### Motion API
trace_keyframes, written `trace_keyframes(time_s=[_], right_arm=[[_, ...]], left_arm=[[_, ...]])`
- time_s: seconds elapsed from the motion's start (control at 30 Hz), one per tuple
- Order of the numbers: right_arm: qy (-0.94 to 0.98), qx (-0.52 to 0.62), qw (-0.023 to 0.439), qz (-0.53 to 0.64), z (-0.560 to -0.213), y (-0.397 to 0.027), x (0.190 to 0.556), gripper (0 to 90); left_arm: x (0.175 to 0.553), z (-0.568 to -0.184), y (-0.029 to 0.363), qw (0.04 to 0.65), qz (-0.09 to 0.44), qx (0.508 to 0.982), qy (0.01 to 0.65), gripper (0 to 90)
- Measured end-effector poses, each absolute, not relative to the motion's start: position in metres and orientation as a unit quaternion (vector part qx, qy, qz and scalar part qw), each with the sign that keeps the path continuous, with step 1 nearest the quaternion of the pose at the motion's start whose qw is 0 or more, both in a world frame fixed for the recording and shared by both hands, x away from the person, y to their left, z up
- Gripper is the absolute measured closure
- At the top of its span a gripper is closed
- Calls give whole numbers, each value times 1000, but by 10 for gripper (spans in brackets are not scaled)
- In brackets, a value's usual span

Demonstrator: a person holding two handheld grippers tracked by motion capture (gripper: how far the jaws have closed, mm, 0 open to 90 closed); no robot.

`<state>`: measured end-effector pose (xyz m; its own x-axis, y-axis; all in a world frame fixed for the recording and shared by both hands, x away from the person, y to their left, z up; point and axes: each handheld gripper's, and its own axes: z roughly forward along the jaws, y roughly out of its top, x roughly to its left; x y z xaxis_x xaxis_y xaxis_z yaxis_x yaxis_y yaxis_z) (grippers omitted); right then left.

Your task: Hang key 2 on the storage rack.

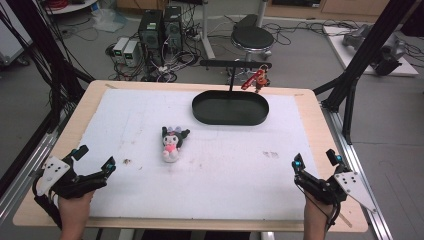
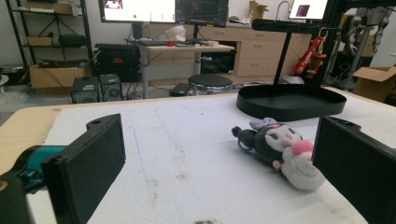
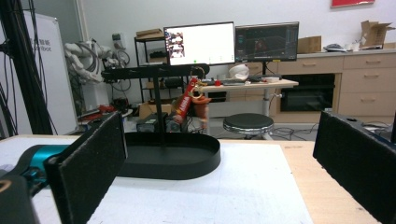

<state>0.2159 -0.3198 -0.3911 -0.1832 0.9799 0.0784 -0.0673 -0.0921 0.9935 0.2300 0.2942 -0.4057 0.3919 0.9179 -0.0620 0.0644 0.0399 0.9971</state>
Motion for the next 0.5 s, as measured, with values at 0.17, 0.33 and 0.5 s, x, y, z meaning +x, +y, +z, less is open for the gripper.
trace_keyframes(time_s=[0.17, 0.33, 0.5], right_arm=[[501, 454, 451, 582, -390, -320, 217, 19], [505, 455, 447, 581, -391, -318, 218, 19], [507, 452, 450, 579, -390, -316, 218, 19]], left_arm=[[232, -397, 286, 577, 363, 600, 419, 33], [238, -389, 273, 564, 353, 606, 436, 32], [249, -385, 254, 549, 342, 614, 451, 32]])
